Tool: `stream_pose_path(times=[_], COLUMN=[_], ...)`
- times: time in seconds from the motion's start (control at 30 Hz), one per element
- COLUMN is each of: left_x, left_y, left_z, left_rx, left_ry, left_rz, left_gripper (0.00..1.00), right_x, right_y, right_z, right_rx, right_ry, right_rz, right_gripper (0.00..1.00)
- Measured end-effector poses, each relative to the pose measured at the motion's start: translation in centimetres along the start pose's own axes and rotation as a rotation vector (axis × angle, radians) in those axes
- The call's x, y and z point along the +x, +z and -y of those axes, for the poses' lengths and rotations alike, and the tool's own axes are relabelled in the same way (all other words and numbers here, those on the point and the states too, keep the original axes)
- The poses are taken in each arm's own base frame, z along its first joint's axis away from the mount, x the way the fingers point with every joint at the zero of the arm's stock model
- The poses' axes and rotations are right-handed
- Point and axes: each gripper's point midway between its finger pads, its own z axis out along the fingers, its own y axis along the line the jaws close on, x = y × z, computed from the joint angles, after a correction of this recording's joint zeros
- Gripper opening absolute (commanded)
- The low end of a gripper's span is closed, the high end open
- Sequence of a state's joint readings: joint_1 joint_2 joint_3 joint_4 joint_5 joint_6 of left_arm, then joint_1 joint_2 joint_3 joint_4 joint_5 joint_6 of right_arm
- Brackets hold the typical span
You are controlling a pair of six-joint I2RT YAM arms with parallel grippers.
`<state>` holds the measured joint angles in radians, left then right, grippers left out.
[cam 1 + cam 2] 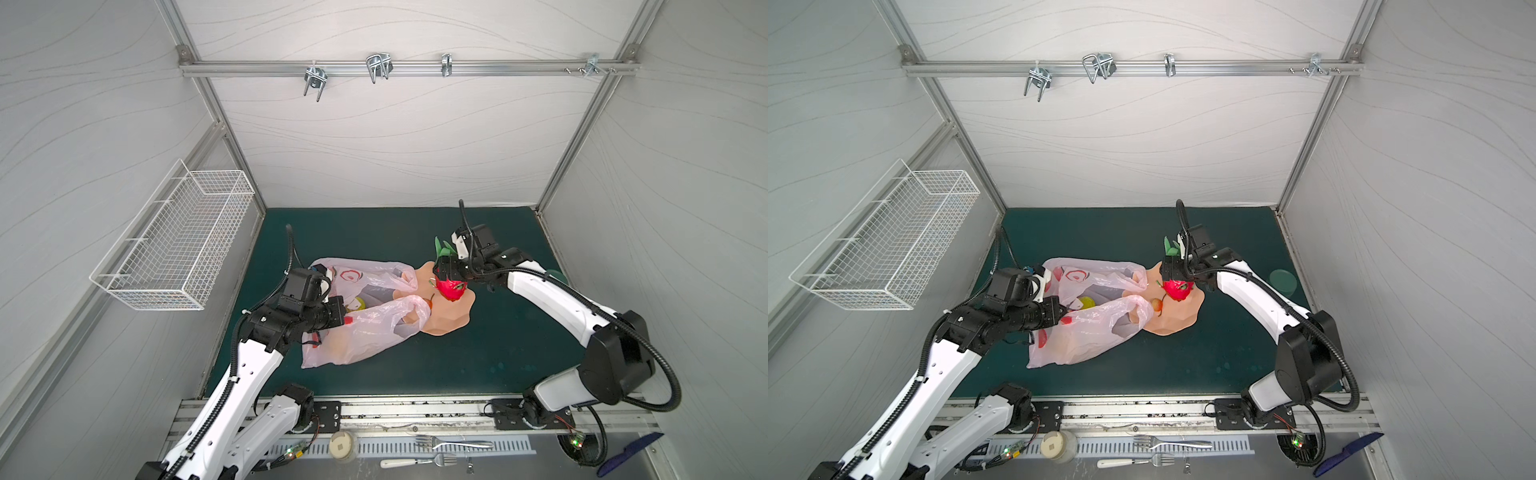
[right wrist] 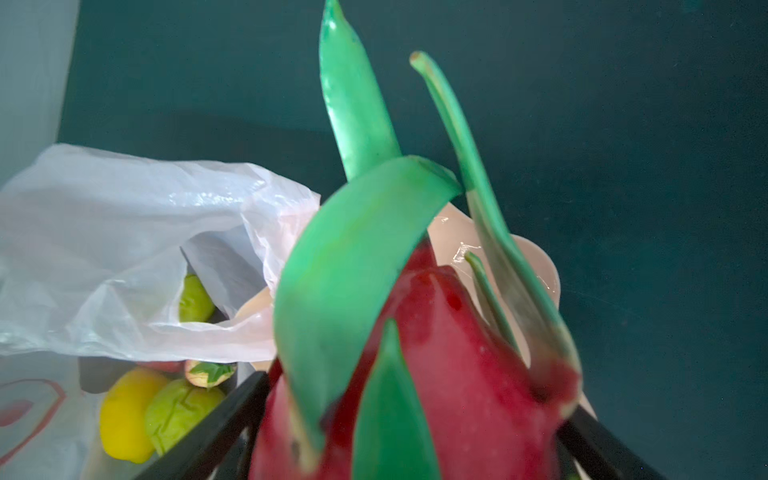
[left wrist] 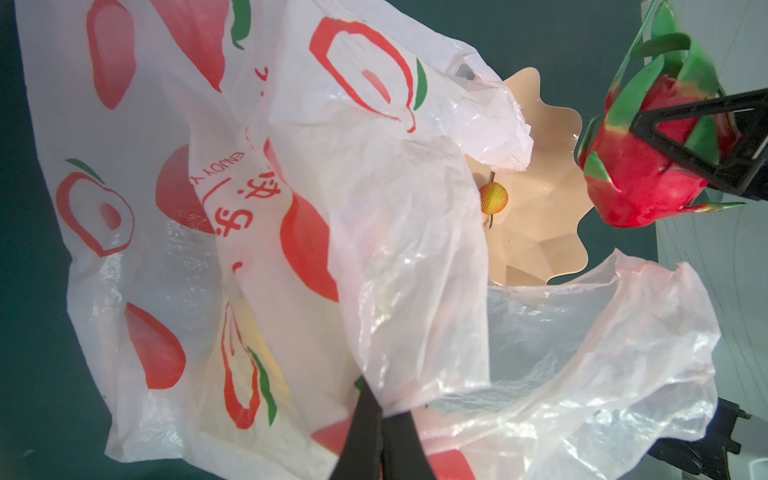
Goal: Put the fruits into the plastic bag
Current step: 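Lift the red dragon fruit off the plate with the right gripper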
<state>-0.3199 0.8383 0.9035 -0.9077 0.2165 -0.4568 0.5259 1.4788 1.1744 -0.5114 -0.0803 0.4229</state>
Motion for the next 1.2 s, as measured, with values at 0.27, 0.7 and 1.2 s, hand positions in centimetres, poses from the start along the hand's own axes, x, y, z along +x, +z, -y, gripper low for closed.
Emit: stream_pose_path(times=[0.27, 0.7, 1.2], left_x=[0.0, 0.1, -1.4], left_y=[0.1, 0.7, 0.2], left_z=[0.0, -0.2, 0.8], left_rx=[-0.001, -0.014, -0.004], left_ry=[-0.004, -0.017, -0.039], left_rz=[-0.002, -0.029, -0.010], left_gripper=[0.00, 0.00, 0.00], right_x=[2.4, 6.4, 10.9], right_y=[1.3, -0.7, -3.1], right_z=[-3.1, -10.2, -14.0], right_rx=[-0.228, -0.453, -0.650], right_ry=[0.101, 0.012, -0.121], right_rz=[-0.074, -0.130, -0.269], right_gripper=[0.50, 0.50, 0.49])
